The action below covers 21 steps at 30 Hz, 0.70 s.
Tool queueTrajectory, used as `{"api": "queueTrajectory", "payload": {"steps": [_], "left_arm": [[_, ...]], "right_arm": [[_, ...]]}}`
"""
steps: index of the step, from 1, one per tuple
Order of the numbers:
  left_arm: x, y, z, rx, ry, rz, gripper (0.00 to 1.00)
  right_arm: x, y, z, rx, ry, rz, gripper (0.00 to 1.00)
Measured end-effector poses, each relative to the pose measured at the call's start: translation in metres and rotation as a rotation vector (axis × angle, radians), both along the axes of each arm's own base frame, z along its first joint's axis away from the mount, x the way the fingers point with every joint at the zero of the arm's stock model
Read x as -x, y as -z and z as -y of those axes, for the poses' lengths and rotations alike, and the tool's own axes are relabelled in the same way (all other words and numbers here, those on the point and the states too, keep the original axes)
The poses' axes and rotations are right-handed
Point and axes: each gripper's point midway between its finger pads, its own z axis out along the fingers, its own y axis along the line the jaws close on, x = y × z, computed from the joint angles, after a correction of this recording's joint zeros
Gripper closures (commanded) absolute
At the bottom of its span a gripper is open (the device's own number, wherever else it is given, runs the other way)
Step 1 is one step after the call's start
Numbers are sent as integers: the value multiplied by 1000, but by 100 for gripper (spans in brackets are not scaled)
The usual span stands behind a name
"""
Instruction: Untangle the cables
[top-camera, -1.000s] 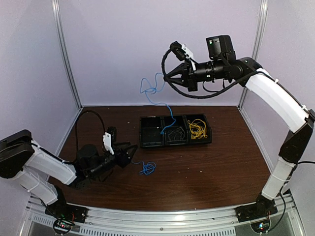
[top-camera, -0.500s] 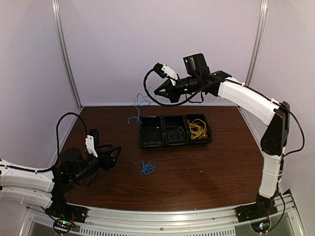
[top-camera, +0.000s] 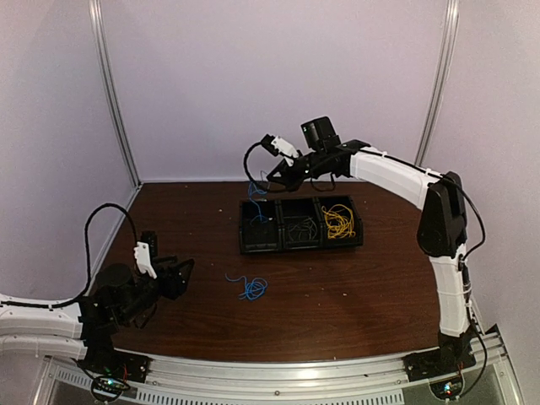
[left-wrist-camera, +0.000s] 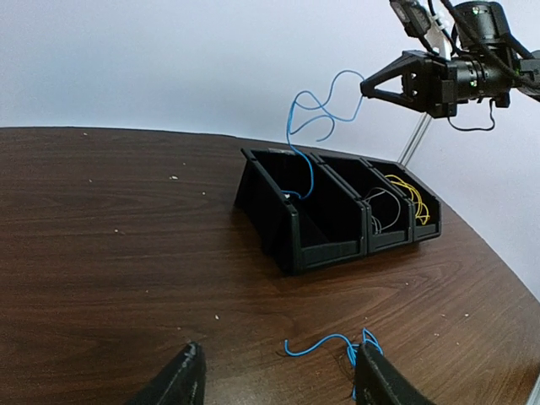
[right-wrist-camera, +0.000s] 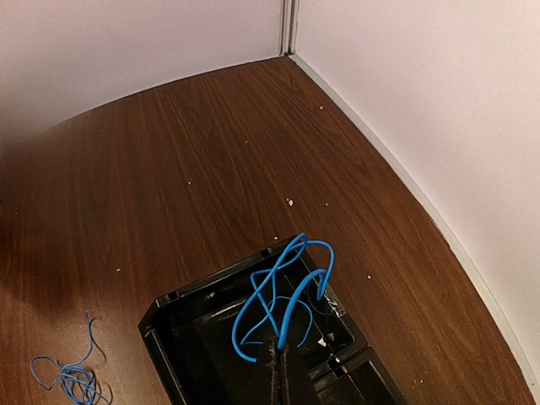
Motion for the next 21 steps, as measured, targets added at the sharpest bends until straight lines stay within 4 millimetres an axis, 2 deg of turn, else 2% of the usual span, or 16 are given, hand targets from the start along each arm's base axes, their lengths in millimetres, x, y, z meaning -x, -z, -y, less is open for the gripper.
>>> {"api": "queueTrajectory", "payload": {"steps": [5, 10, 14, 21], "left_arm": [[-2, 7, 0, -20, -10, -14, 38], [-3, 21, 1, -62, -10, -46, 38], [-3, 27, 2, -79, -9, -58, 38], [-4, 24, 2, -66, -10, -50, 38]], "right_arm": [[-12, 22, 2, 23, 26, -27, 100], [-23, 50, -4, 40, 43, -64, 100], [-21, 74, -9, 74, 43, -97, 100], [-3, 107, -26, 152, 32, -133, 100]]}}
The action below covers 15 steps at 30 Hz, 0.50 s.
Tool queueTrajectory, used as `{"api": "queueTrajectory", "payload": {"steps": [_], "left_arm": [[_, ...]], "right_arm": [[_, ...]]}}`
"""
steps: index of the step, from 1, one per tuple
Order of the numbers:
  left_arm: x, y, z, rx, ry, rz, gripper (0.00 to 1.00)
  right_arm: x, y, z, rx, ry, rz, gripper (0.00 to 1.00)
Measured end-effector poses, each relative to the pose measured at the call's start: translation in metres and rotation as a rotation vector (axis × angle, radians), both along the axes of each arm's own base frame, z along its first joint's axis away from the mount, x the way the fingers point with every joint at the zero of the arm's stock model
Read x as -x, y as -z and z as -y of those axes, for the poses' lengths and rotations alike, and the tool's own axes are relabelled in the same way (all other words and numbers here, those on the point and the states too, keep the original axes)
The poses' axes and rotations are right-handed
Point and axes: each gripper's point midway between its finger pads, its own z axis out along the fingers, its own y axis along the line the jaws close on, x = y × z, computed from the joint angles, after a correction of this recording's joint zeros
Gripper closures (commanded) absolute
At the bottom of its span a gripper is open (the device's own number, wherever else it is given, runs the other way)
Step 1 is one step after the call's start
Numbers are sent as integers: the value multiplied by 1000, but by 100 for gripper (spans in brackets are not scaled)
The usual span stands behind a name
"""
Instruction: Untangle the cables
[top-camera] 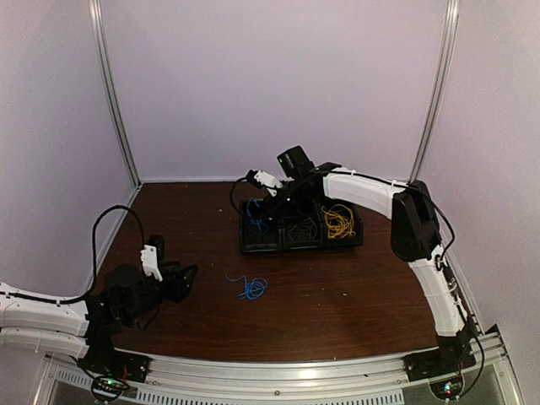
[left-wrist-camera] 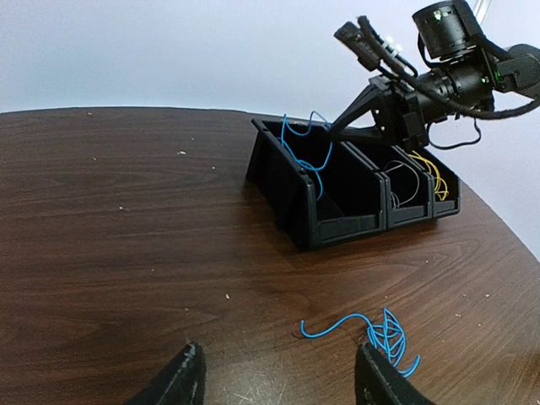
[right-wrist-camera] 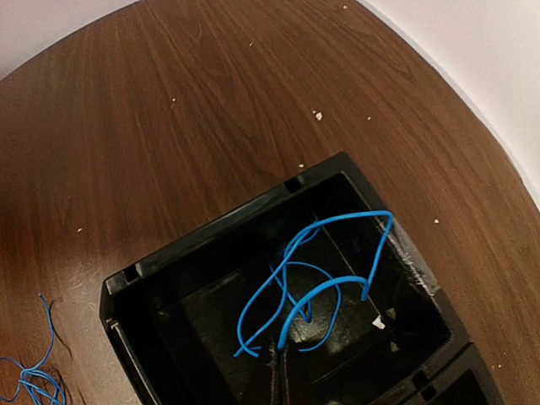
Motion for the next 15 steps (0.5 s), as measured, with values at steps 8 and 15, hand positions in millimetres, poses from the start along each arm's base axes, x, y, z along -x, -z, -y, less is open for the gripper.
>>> {"api": "queueTrajectory", "payload": {"steps": [8, 15], "left_arm": [[0, -1, 0, 4, 0, 3, 38], [-1, -1, 1, 11, 0, 7, 38]], "right_arm": [[19, 34, -8, 74, -16, -57, 100], [30, 38, -8, 106, -28, -91, 100]]}}
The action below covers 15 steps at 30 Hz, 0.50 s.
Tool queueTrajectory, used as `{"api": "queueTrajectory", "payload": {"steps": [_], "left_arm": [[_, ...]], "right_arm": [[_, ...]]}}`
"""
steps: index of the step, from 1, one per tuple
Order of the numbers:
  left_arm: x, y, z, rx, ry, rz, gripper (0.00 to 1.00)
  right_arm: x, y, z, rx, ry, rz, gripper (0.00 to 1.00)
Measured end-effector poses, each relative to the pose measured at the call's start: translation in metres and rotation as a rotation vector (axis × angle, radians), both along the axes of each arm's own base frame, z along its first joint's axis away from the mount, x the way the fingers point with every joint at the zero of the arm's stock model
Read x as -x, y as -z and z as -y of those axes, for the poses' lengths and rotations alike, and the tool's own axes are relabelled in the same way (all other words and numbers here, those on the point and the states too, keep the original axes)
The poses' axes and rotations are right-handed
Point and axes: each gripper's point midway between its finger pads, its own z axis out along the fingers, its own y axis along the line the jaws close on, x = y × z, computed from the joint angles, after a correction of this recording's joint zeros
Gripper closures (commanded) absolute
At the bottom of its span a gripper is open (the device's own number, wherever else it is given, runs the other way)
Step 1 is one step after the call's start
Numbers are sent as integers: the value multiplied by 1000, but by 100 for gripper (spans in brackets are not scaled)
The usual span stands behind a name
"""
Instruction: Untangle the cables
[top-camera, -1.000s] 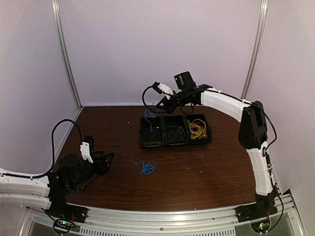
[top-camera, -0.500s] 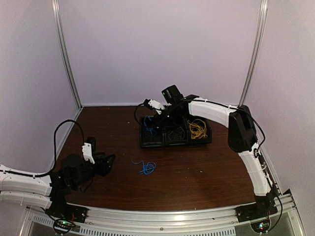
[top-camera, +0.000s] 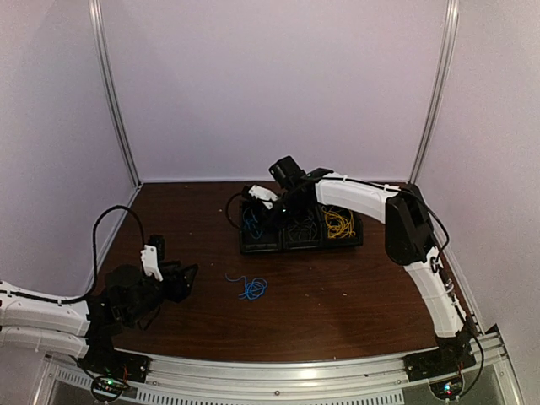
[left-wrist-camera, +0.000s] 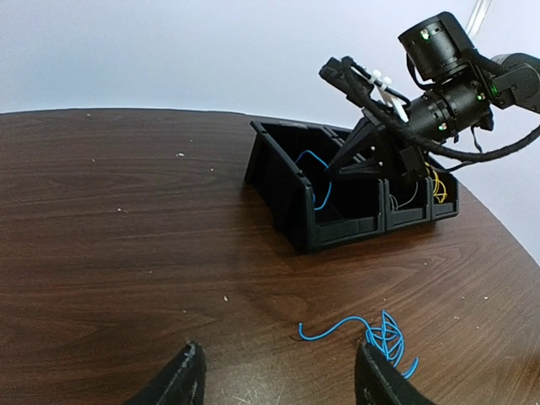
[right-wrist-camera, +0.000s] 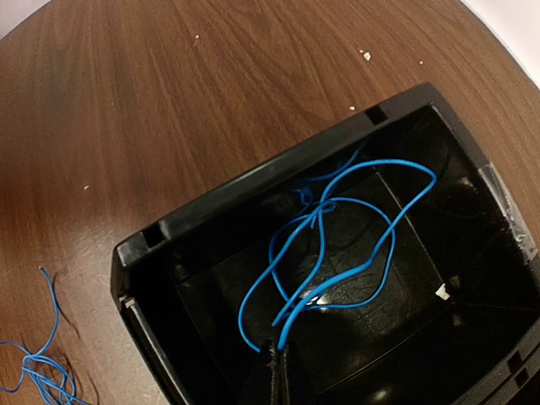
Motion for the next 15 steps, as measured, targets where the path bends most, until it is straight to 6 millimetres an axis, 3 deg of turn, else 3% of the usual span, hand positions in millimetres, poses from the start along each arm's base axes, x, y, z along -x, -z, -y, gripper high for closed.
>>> {"api": "queueTrajectory", "payload": {"steps": [6, 8, 15], "left_arm": [[0, 10, 1, -16, 0, -21, 38], [0, 13, 2, -19, 2, -26, 38], [0, 18, 4, -29, 10, -38, 37]], "right_arm": [[16, 7, -4, 36, -11, -31, 100], [15, 8, -3, 50, 1, -21, 90], [8, 4, -1, 86, 53, 10, 71]]}}
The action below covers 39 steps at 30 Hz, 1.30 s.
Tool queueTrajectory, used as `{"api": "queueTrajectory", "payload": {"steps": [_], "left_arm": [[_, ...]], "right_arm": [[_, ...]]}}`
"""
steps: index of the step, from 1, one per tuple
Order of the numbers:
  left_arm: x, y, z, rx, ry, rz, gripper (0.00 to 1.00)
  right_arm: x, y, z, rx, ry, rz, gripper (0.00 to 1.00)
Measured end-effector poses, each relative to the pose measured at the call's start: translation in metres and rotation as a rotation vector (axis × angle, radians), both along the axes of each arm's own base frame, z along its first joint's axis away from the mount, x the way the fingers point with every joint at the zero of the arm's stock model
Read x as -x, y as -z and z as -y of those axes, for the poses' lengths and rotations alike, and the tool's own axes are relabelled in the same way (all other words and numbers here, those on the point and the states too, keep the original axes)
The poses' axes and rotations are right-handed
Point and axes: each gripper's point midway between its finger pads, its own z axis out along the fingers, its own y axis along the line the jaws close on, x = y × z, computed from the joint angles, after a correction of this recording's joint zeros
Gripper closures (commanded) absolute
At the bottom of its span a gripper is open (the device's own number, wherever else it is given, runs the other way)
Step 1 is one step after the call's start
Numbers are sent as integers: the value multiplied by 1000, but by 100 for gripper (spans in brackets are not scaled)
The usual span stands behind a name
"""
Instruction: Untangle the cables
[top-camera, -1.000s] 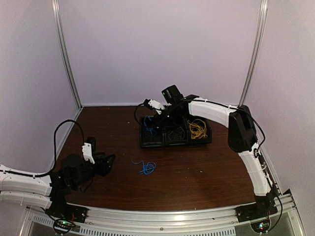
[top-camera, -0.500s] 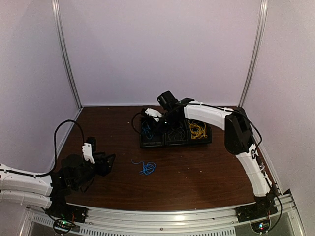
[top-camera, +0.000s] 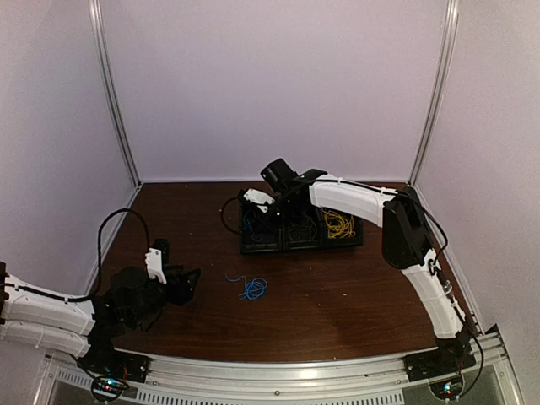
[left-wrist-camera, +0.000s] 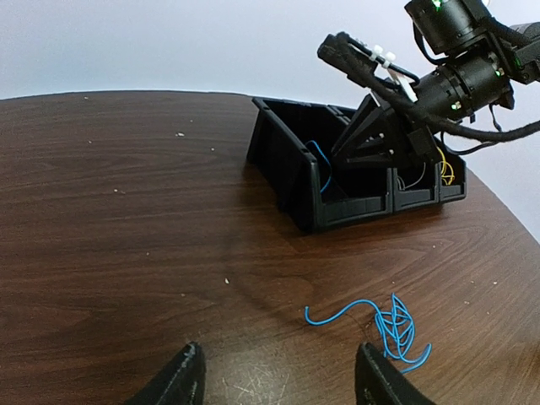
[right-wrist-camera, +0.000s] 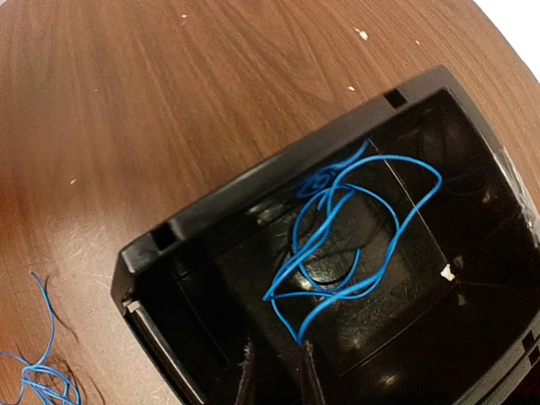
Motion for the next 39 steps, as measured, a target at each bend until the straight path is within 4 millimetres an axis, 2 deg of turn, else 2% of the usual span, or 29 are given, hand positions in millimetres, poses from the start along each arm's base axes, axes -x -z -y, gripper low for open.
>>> {"api": "queueTrajectory", "payload": {"steps": [4, 7, 13, 15, 17, 20, 23, 27, 35, 39], "left_arm": [[0, 0, 0, 0, 0, 0, 35], [-1, 5, 2, -17, 1, -14, 37], [-3, 21, 21, -60, 57, -80, 48], [-1, 27, 36, -71, 121, -113, 47], [3, 33, 53, -73, 199, -145, 43], [15, 42, 74, -70, 321, -189, 43], [21, 51, 90, -81, 405, -231, 46], [22, 56, 106, -90, 466, -253, 49], [13, 60, 125, -110, 497, -263, 57], [13, 64, 130, -126, 516, -275, 64]], "right_arm": [[2, 1, 9, 34, 36, 4, 56], [6, -14, 21, 55, 60, 24, 53], [21, -85, 39, -2, 71, 116, 53], [32, -105, 42, -43, 45, 136, 53], [47, -114, 45, -81, 2, 137, 54], [71, -107, 48, -115, -68, 96, 55], [89, -78, 46, -116, -131, 17, 56], [99, -54, 43, -109, -171, -50, 55], [109, -53, 36, -138, -220, -81, 56], [111, -54, 35, -143, -231, -82, 56]]}}
